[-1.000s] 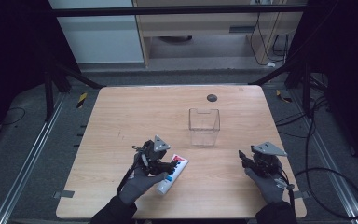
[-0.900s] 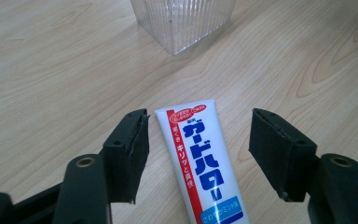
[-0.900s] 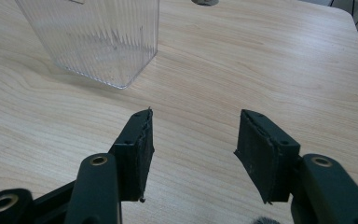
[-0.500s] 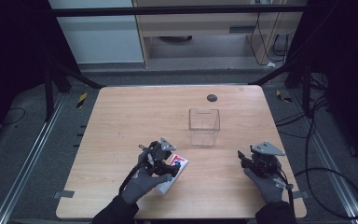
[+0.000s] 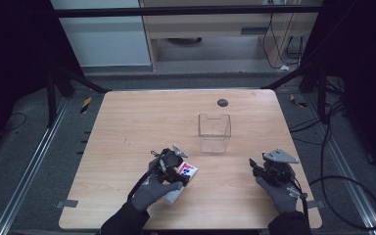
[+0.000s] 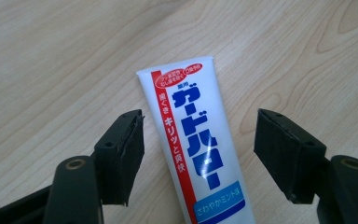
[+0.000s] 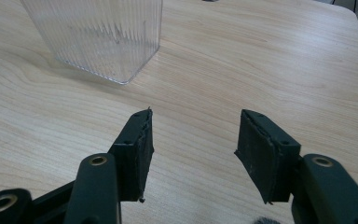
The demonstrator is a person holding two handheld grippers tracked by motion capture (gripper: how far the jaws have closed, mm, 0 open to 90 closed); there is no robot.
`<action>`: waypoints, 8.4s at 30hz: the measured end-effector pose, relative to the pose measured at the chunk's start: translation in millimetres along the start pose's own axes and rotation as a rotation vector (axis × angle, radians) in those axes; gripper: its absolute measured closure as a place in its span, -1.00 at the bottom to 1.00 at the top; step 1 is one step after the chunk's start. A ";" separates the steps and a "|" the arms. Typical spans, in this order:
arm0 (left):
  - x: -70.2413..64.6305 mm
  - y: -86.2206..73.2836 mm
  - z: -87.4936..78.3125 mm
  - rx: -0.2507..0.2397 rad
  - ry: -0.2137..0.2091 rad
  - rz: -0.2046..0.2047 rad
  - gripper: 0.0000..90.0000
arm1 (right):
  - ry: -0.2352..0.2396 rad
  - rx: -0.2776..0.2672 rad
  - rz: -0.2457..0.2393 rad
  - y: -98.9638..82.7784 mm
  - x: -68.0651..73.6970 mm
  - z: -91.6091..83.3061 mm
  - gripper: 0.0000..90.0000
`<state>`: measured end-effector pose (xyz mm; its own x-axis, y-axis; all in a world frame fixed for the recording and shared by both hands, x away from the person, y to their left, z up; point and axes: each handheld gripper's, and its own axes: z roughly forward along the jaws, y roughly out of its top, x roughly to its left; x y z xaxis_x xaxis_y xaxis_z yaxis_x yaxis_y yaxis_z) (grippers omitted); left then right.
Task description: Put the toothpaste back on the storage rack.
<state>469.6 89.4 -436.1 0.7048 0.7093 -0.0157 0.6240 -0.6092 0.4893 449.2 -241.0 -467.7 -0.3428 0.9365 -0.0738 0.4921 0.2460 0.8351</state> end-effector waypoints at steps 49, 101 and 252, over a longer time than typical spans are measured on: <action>2.2 2.2 42.1 0.118 0.013 -0.058 -0.13 | 0.007 0.014 -0.015 -0.1 2.2 2.8 0.01; 36.3 7.8 -69.1 -0.371 0.034 -0.090 0.61 | -0.007 0.004 -0.003 -0.8 -0.8 1.0 0.02; 36.9 117.4 60.1 -0.730 0.012 -0.173 0.56 | 0.018 0.001 0.003 -2.7 0.3 5.1 0.02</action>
<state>589.1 22.8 -431.7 0.6103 0.7801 -0.1377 0.3406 -0.1015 0.9347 451.8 -240.1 -472.8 -0.3557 0.9326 -0.0616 0.4940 0.2435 0.8347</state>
